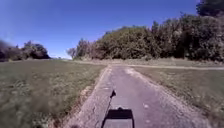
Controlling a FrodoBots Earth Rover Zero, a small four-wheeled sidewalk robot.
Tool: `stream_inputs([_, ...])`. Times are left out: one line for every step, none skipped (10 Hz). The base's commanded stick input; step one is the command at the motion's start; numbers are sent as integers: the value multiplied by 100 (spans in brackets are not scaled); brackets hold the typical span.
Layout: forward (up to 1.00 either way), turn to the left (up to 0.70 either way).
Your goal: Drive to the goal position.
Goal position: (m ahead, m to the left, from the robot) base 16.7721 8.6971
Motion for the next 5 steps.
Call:
stream_inputs([70,-34])
stream_inputs([70,-28])
stream_inputs([70,-17])
stream_inputs([70,-7])
stream_inputs([70,0])
